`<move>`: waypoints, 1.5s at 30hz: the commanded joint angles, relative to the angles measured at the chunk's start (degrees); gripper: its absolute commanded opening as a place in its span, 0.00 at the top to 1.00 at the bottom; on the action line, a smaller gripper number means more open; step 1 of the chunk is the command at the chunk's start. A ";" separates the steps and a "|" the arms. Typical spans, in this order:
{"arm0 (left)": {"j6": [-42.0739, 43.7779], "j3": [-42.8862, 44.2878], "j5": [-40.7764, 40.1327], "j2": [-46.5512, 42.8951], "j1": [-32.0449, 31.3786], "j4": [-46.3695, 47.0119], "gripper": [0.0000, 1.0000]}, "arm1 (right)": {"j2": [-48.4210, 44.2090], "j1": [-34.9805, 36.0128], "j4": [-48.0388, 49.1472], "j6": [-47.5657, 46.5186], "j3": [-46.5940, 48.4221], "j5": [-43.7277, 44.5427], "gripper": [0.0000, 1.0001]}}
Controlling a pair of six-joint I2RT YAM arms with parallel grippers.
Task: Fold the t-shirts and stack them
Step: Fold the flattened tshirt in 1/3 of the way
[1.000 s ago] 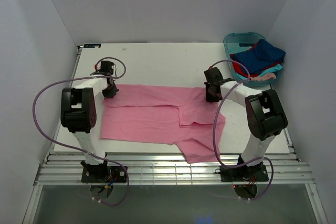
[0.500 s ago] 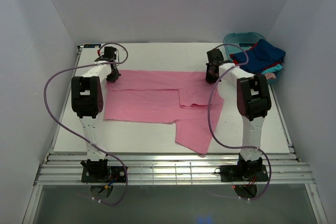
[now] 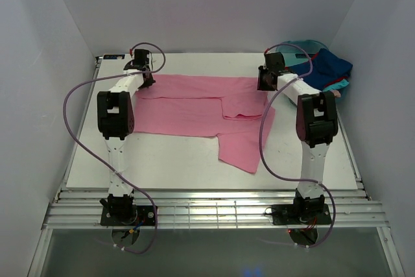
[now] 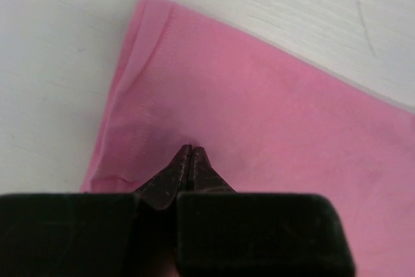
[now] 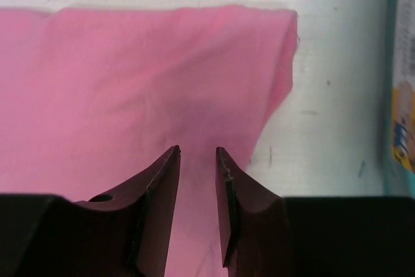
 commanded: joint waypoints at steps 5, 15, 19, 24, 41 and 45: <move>3.03 -7.35 -0.11 -14.20 -4.24 4.82 0.76 | -20.90 1.19 6.63 -1.08 -14.94 -1.60 0.60; -4.25 -29.40 1.21 -23.78 -6.35 5.43 0.83 | -24.53 2.16 7.86 -0.11 -30.42 -5.20 0.67; -5.75 -34.95 1.65 -27.39 -6.80 6.05 0.86 | -23.74 2.77 7.95 0.33 -32.63 -6.69 0.70; -6.20 -38.13 1.30 -31.52 -6.88 6.23 0.87 | -27.33 4.00 8.21 0.42 -35.62 -8.72 0.72; -4.35 -45.78 -9.05 -40.48 -6.80 2.54 0.82 | -37.25 5.85 3.30 1.12 -42.22 -8.10 0.73; -4.17 -47.01 -13.20 -42.77 -5.92 -0.62 0.77 | -43.33 5.94 1.71 2.78 -43.79 -4.77 0.70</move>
